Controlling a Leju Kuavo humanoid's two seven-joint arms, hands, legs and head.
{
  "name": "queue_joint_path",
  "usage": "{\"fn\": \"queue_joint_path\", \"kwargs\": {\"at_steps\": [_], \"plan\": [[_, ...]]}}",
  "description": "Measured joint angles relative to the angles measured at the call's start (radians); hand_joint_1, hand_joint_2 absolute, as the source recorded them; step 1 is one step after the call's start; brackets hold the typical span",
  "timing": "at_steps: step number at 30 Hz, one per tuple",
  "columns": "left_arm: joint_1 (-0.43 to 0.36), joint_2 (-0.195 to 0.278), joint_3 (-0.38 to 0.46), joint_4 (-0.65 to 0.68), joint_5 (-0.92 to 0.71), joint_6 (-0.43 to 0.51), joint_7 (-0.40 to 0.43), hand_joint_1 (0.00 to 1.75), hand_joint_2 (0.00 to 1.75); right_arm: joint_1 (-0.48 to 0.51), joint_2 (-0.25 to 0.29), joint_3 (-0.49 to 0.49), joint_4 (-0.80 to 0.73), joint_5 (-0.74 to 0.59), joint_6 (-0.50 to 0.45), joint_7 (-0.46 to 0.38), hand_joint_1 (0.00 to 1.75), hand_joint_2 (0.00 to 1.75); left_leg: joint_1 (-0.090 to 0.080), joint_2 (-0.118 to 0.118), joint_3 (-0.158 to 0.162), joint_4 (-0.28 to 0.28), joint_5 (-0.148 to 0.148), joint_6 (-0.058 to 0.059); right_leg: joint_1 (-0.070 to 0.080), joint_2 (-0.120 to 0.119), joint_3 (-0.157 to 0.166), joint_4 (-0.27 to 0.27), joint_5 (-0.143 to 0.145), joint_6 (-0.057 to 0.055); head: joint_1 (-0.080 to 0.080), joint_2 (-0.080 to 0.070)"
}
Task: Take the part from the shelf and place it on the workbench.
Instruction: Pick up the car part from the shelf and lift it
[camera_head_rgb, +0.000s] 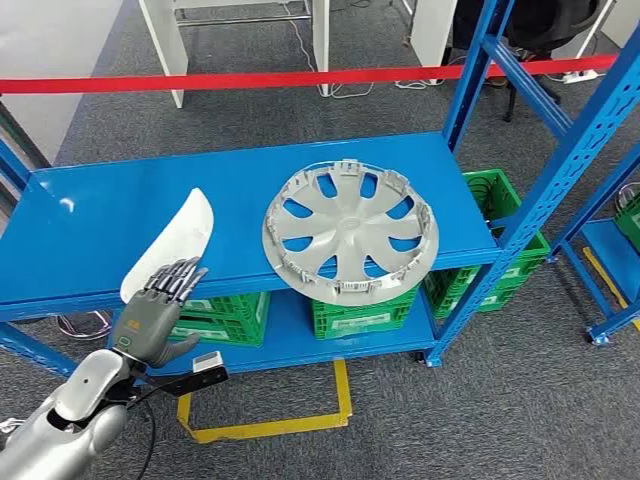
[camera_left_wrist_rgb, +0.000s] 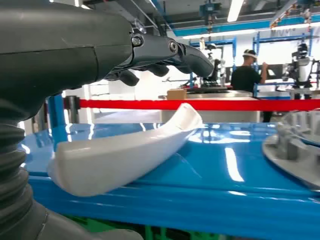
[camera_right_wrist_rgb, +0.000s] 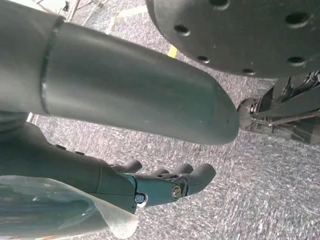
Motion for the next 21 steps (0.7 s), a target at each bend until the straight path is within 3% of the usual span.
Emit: {"fn": "queue_joint_path", "kwargs": {"at_steps": [21], "plan": [[0.025,0.034,0.088,0.062,0.0,0.005,0.024,0.0,1.75,0.008,-0.002,-0.024,0.0,0.021,-0.005,0.002,0.0,0.0,0.0,0.0,0.0,0.0,0.0,0.0,0.0,0.0,0.0,0.0,0.0,0.0,0.0,0.0]]}}
